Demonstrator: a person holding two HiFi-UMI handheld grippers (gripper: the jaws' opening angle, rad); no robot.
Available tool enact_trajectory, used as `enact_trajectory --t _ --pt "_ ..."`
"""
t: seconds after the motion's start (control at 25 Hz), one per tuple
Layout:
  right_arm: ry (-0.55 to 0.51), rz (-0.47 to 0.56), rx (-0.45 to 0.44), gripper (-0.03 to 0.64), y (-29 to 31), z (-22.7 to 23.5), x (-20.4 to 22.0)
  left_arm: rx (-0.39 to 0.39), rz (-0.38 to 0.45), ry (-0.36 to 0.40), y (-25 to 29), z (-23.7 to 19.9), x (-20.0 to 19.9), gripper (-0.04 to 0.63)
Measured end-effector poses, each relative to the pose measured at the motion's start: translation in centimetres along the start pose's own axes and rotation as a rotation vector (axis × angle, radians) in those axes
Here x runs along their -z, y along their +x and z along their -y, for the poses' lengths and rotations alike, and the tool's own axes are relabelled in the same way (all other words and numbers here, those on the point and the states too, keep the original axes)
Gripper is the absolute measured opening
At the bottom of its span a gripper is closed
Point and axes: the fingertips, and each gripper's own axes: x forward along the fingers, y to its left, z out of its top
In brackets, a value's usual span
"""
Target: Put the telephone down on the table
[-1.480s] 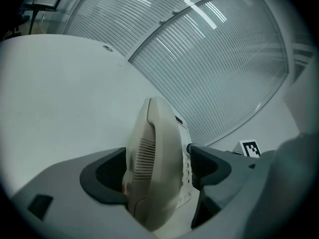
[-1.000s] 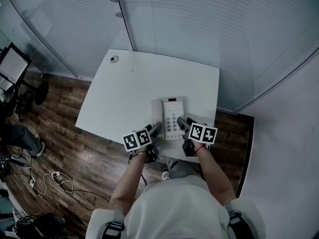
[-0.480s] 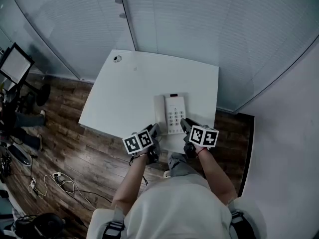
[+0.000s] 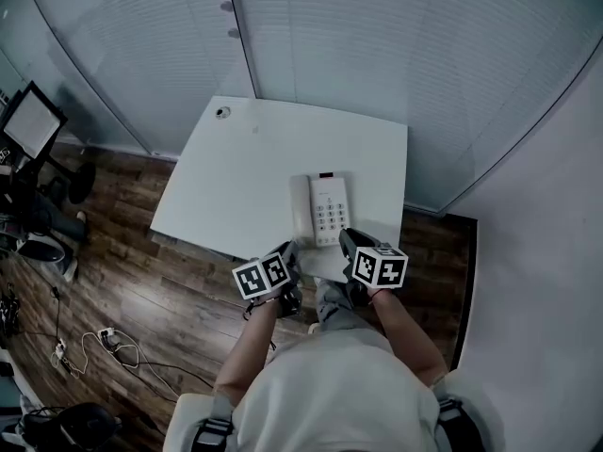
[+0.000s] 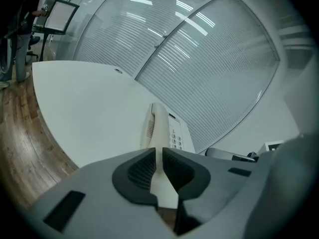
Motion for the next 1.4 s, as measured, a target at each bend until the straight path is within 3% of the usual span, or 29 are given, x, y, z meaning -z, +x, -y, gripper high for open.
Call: enact_trajectory --t 0.36,0.84,1.4 --pt "-0.037 0.014 -0.001 0.048 -3.2 -1.3 1.7 -0.013 -0.027 0.037 -2.8 1.1 2.9 0.023" --pt "-0.048 0.027 -0.033 0.037 -6.8 -2.9 4.7 -0.018 -0.074 0.100 -5.7 1.9 6.4 0.021" --pt "-0.059 0.029 -0.067 0.037 -9.4 -4.9 7.3 0.014 -0.037 0.171 -9.3 3.1 7.8 0.021"
